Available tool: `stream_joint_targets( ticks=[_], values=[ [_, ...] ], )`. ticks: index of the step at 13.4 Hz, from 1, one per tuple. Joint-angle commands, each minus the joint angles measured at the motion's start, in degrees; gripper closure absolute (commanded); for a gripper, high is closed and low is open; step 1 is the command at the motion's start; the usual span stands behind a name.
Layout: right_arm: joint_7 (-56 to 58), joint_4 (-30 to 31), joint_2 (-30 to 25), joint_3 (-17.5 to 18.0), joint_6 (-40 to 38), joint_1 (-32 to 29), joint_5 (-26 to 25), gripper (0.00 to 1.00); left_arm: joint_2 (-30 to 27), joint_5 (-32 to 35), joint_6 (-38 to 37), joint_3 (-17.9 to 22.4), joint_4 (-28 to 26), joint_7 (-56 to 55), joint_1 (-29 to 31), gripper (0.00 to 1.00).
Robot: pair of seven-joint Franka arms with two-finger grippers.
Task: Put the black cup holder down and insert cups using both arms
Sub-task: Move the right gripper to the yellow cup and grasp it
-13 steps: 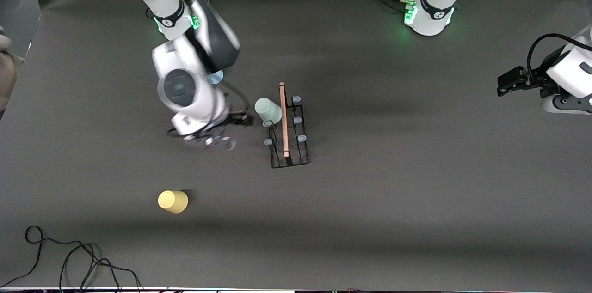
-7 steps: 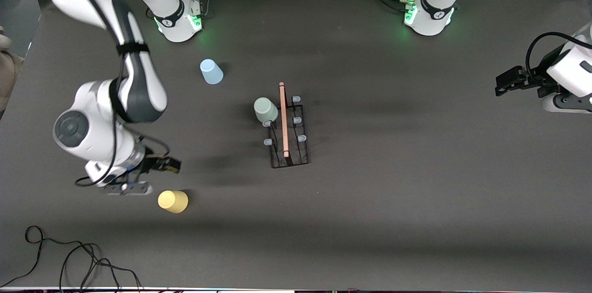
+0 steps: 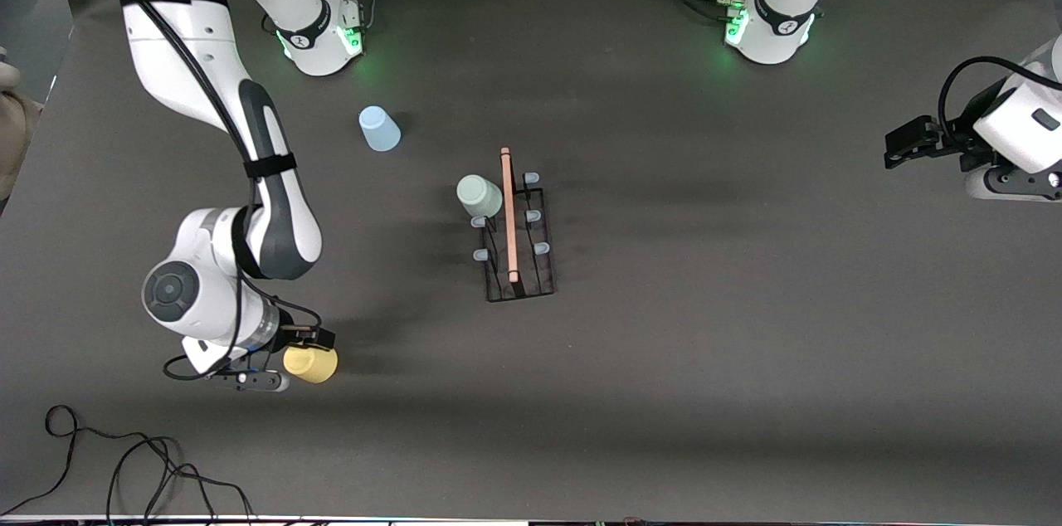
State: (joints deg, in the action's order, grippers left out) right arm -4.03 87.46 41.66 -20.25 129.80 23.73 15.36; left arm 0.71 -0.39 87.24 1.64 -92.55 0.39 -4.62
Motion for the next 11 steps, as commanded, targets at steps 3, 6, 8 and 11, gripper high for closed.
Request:
stream_joint_targets(
  ticks=[3,6,8,11],
  values=[
    [4.5,-1.9,2.5,0.3,2.0,-0.9,1.9,0.35,-1.2,1.8,-1.4,0.2,-0.5,0.4,-0.8,0.00],
    [4.4,-2.1,1.5,0.3,1.6,-0.9,2.0,0.76,-0.9,2.4,-1.5,-0.1,-0.4,0.3,-0.8,0.00],
    [3.9,-3.8,0.1,0.4,-2.9,-0.7,2.2,0.80,-0.5,2.3,-1.5,0.0,0.3,0.4,-0.7,0.00],
    [0.4,-5.4,-5.2,0.8,-11.0,1.1,4.0,0.80,-0.5,2.3,-1.5,-0.1,0.4,0.4,-0.8,0.00]
  ],
)
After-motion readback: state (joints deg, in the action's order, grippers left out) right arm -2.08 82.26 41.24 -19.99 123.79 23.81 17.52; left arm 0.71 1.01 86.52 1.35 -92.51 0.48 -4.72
